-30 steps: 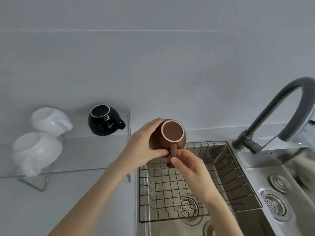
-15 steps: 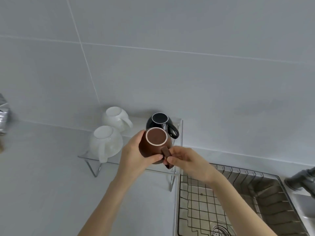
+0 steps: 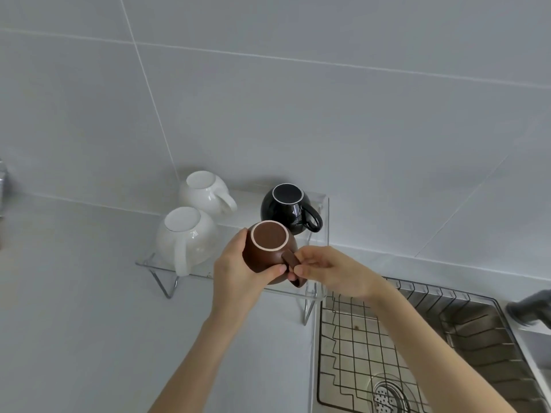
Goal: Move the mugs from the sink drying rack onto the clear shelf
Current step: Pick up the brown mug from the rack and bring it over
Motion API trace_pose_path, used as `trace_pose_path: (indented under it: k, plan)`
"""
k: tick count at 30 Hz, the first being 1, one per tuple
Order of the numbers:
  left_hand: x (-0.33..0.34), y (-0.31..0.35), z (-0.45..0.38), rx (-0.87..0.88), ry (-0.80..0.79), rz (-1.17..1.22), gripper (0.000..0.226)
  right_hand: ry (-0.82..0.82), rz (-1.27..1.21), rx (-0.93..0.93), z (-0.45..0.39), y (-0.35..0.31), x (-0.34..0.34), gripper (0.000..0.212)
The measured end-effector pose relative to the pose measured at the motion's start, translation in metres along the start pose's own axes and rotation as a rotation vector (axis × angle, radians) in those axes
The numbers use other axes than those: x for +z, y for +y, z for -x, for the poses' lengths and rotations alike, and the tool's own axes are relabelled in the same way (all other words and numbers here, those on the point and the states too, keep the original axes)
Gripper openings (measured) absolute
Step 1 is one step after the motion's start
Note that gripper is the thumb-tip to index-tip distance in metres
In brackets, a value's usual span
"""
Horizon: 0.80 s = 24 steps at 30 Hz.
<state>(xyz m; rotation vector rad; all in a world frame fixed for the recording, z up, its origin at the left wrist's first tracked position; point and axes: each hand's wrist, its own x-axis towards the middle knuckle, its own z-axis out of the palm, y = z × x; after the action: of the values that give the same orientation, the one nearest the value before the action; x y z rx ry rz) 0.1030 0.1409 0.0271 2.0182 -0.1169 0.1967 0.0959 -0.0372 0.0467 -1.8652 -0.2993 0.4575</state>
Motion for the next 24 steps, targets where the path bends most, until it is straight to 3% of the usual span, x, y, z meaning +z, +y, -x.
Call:
trace_pose_path:
  k: [6, 18, 24]
  plan:
    - [0.006, -0.002, 0.003, -0.015, 0.025, -0.036, 0.06, 0.016, 0.021, 0.014, 0.001, 0.001, 0.0, 0.011]
    - [0.009, -0.008, 0.005, -0.052, 0.044, -0.057, 0.078, 0.09, -0.021, 0.061, 0.006, 0.0, 0.002, 0.013]
    - [0.005, -0.003, 0.006, -0.036, -0.025, -0.064, 0.079, 0.268, -0.039, 0.118, 0.011, 0.001, 0.007, 0.011]
